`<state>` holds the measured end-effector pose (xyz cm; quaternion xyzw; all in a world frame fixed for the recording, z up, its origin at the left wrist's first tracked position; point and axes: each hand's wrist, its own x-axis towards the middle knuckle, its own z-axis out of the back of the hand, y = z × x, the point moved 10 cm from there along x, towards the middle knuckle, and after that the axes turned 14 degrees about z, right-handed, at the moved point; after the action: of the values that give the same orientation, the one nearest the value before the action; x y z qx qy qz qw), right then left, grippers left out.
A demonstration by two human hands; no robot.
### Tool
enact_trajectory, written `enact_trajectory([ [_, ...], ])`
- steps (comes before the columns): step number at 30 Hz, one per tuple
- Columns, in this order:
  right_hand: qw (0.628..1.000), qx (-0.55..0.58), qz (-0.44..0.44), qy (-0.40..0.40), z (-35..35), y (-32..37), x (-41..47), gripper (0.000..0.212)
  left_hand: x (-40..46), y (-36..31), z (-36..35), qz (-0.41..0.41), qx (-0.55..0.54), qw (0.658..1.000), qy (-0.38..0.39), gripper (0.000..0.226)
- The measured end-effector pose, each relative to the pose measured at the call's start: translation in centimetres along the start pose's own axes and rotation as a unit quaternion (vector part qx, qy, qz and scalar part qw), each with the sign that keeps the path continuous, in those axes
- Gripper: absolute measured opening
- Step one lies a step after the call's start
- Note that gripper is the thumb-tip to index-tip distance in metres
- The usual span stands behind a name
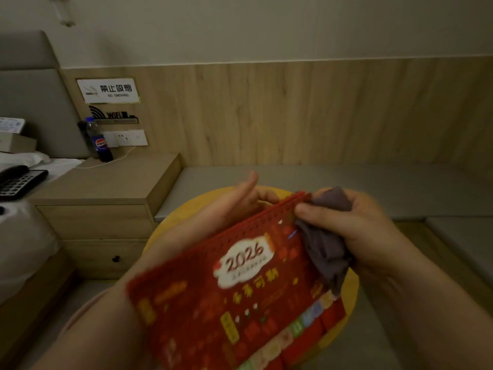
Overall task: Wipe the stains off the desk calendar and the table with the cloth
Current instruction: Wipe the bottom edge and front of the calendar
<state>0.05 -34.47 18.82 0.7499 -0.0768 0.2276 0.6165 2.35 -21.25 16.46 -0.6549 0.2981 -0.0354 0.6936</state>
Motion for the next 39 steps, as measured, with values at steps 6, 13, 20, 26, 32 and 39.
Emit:
enact_trajectory([
  [6, 0.983, 0.044, 0.059, -0.167, 6.9, 1.5, 0.0, 0.012, -4.2, 1.7, 9.1, -0.086, -0.136, 0.969, -0.186, 0.071],
  [13, 0.964, 0.021, 0.07, -0.256, 9.8, 0.3, -0.1, 0.032, -6.2, -0.1, 8.7, -0.23, -0.04, 0.917, -0.324, 0.036],
  [20, 0.963, 0.002, 0.05, -0.264, 10.3, -1.1, -0.6, 0.029, -4.3, -0.2, 8.6, -0.238, -0.02, 0.903, -0.357, 0.019],
  [26, 0.95, -0.168, 0.059, -0.255, 11.5, 0.1, 0.2, 0.037, -2.6, -0.9, 9.1, -0.25, -0.011, 0.899, -0.359, 0.021],
  [32, 0.926, -0.293, 0.074, -0.228, 12.9, 0.9, 2.7, 0.039, 0.6, -2.1, 9.7, -0.254, -0.014, 0.898, -0.359, 0.013],
  [39, 0.915, -0.344, 0.065, -0.202, 15.9, -0.8, 7.1, 0.022, 6.9, -3.9, 10.3, -0.246, -0.014, 0.904, -0.348, 0.013],
])
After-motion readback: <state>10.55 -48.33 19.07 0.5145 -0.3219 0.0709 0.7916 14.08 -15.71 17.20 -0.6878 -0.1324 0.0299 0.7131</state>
